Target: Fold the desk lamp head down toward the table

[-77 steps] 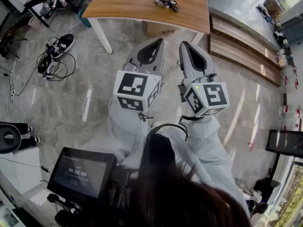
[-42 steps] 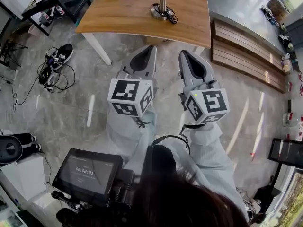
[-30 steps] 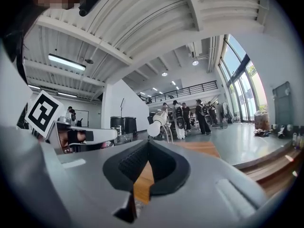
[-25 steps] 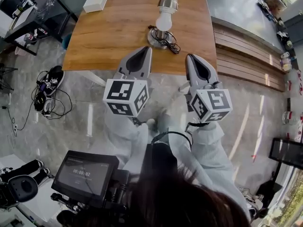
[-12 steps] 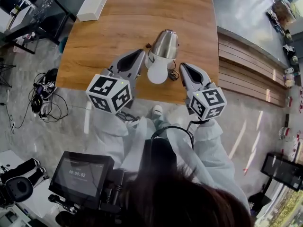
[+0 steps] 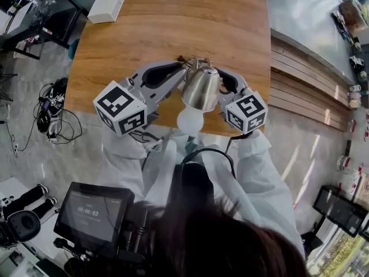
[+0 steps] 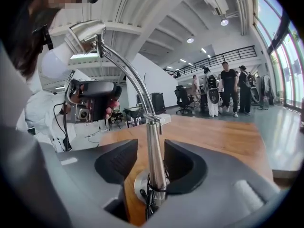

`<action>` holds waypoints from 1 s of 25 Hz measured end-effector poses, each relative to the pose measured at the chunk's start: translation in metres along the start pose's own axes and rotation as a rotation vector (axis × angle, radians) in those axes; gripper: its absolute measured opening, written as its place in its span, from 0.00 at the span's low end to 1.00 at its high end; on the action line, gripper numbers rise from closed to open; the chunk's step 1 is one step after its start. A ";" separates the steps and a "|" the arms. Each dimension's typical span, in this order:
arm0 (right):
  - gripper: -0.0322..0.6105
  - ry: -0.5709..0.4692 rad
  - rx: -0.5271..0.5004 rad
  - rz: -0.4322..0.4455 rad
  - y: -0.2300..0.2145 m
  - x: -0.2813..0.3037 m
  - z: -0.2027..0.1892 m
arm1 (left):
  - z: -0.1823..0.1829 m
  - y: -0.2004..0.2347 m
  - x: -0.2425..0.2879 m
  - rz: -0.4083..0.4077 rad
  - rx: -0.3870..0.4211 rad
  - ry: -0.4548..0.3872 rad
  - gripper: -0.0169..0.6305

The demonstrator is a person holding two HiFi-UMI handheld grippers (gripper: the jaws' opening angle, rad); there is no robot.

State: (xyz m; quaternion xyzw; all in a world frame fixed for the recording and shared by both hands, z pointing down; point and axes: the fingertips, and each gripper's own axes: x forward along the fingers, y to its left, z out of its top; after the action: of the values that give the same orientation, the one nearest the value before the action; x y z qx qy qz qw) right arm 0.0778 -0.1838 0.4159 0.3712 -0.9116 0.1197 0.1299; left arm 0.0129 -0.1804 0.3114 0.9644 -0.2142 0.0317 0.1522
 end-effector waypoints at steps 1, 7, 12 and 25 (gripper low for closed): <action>0.28 0.005 -0.008 0.007 -0.003 0.007 -0.001 | 0.001 0.003 0.002 -0.033 -0.021 0.008 0.10; 0.30 0.025 -0.004 0.036 -0.019 0.035 -0.011 | 0.003 0.033 0.011 -0.259 -0.365 0.050 0.20; 0.30 0.032 -0.027 0.044 -0.011 0.039 -0.014 | 0.008 0.020 0.011 -0.499 -0.615 0.147 0.37; 0.30 0.015 -0.126 0.057 -0.002 0.041 -0.002 | 0.002 -0.027 0.037 -0.745 -1.191 0.357 0.43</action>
State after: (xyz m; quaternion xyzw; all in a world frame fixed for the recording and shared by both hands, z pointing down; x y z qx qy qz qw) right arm 0.0512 -0.2110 0.4313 0.3353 -0.9265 0.0684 0.1567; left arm 0.0581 -0.1732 0.3065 0.7070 0.1758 0.0126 0.6849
